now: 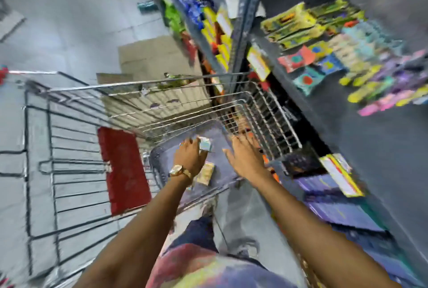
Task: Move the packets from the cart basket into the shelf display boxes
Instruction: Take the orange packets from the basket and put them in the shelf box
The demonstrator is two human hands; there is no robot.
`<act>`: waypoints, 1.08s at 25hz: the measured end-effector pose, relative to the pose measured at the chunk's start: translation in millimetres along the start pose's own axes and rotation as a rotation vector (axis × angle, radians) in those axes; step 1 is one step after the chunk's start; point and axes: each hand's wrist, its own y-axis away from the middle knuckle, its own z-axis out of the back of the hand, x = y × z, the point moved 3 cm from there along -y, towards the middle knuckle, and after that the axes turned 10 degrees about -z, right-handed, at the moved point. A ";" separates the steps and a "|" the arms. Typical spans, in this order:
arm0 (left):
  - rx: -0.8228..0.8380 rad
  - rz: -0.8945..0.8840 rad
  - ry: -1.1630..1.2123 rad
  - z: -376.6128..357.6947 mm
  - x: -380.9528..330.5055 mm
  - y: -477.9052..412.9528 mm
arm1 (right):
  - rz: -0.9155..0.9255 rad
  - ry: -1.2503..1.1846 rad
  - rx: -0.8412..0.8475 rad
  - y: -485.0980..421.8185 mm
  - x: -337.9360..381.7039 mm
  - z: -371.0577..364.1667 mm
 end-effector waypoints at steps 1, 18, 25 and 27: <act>0.065 0.095 0.058 -15.1 33.2 0.9 | -0.018 -0.016 0.147 -20.6 9.3 -21.7; 0.022 0.540 0.450 -184.9 137.2 -70.3 | -0.846 -0.312 0.315 -114.8 12.2 -278.7; 0.026 0.763 0.842 -153.8 122.9 -56.6 | -1.044 -0.989 0.473 -116.2 17.6 -228.2; -0.011 0.771 0.987 -135.0 103.7 -55.1 | -1.032 -1.089 0.514 -113.7 18.8 -200.9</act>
